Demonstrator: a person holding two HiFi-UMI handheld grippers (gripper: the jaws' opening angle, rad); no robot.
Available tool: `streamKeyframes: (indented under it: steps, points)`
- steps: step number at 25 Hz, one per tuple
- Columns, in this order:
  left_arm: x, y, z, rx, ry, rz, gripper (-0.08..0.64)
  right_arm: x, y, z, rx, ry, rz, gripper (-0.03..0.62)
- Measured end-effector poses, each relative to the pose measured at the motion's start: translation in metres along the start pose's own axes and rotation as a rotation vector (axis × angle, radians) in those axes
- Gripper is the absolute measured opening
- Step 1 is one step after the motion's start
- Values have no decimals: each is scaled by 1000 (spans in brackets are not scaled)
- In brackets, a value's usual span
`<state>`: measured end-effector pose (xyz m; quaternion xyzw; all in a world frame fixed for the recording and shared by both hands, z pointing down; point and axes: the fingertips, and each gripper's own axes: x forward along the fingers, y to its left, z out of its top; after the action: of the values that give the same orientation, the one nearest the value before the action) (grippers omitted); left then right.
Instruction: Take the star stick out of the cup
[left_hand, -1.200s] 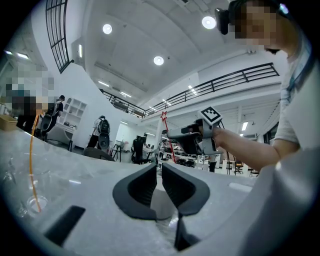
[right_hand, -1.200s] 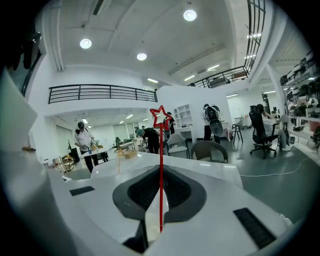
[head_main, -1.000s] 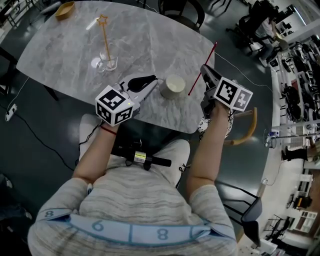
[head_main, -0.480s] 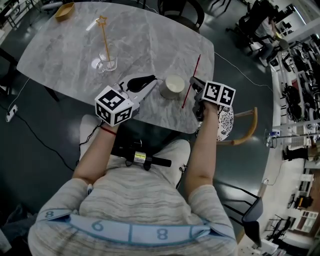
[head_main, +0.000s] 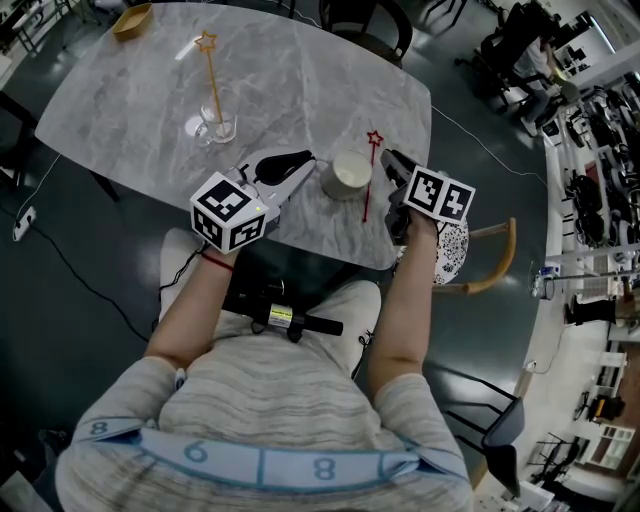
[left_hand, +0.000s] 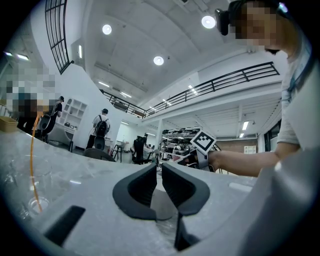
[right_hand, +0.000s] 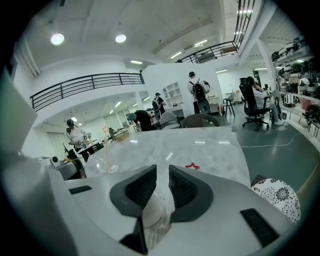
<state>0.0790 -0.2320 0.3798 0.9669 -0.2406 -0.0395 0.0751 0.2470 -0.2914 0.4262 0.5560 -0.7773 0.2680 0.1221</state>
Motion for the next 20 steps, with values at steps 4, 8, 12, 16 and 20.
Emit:
streamKeyframes:
  steps: [4,8,12,16,20]
  points:
    - [-1,2,1,0,-4,6,28,-4,20,10,-46,-36,19,43]
    - [-3,4,3,4,-7,12,28,-7,41,18,-88,-76,39,43]
    - [-7,7,4,7,-8,20,28,-10,63,21,-121,-113,62,43]
    - [-10,10,4,12,0,29,28,-12,88,17,-138,-127,106,43]
    - [-14,16,5,18,26,54,28,-14,111,14,-150,-141,150,43]
